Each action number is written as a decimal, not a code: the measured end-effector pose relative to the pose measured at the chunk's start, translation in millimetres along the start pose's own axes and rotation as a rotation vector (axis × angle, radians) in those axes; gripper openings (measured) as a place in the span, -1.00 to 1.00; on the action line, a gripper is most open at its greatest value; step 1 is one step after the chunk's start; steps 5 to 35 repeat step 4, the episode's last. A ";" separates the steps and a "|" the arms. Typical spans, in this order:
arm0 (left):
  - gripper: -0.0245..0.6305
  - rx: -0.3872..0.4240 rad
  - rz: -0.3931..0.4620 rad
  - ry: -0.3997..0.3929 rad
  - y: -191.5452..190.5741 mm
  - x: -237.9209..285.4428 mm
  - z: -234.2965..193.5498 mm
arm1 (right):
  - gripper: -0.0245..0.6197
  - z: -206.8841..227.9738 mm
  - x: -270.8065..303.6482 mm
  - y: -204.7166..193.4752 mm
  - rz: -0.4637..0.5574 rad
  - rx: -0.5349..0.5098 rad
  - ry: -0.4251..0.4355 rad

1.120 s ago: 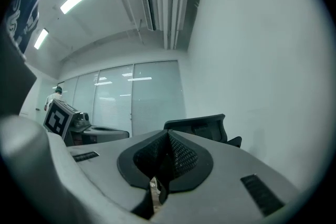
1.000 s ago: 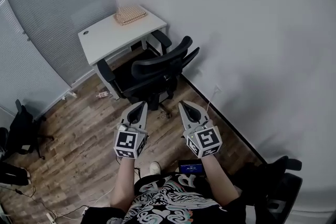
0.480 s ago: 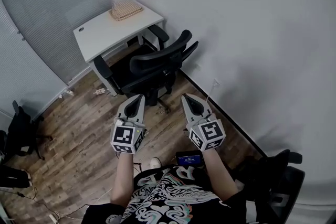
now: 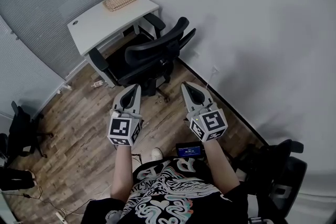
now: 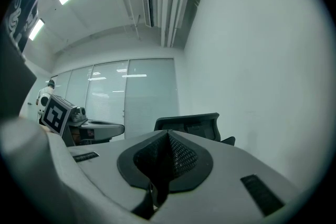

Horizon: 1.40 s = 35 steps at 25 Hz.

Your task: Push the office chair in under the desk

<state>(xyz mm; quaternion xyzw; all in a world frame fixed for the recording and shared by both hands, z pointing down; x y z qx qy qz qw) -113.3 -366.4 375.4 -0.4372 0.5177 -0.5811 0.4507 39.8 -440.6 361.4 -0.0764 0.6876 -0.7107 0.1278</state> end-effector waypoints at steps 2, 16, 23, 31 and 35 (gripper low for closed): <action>-0.86 -0.001 0.003 0.003 -0.4 2.1 -1.7 | -0.85 1.4 2.4 0.5 0.003 -0.005 0.002; -0.85 0.000 0.007 0.004 -0.6 4.4 -3.0 | -0.85 2.8 4.4 0.5 0.005 -0.009 0.003; -0.85 0.000 0.007 0.004 -0.6 4.4 -3.0 | -0.85 2.8 4.4 0.5 0.005 -0.009 0.003; -0.85 0.000 0.007 0.004 -0.6 4.4 -3.0 | -0.85 2.8 4.4 0.5 0.005 -0.009 0.003; -0.85 0.000 0.007 0.004 -0.6 4.4 -3.0 | -0.85 2.8 4.4 0.5 0.005 -0.009 0.003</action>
Point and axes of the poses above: the fingertips, and each gripper's own axes: x forward along the fingers, z to its right, y out of its top, the point moved 2 cm from there along -x, backward along the fingers, and after that the axes turned 12 degrees about y, right-handed, at the moved point
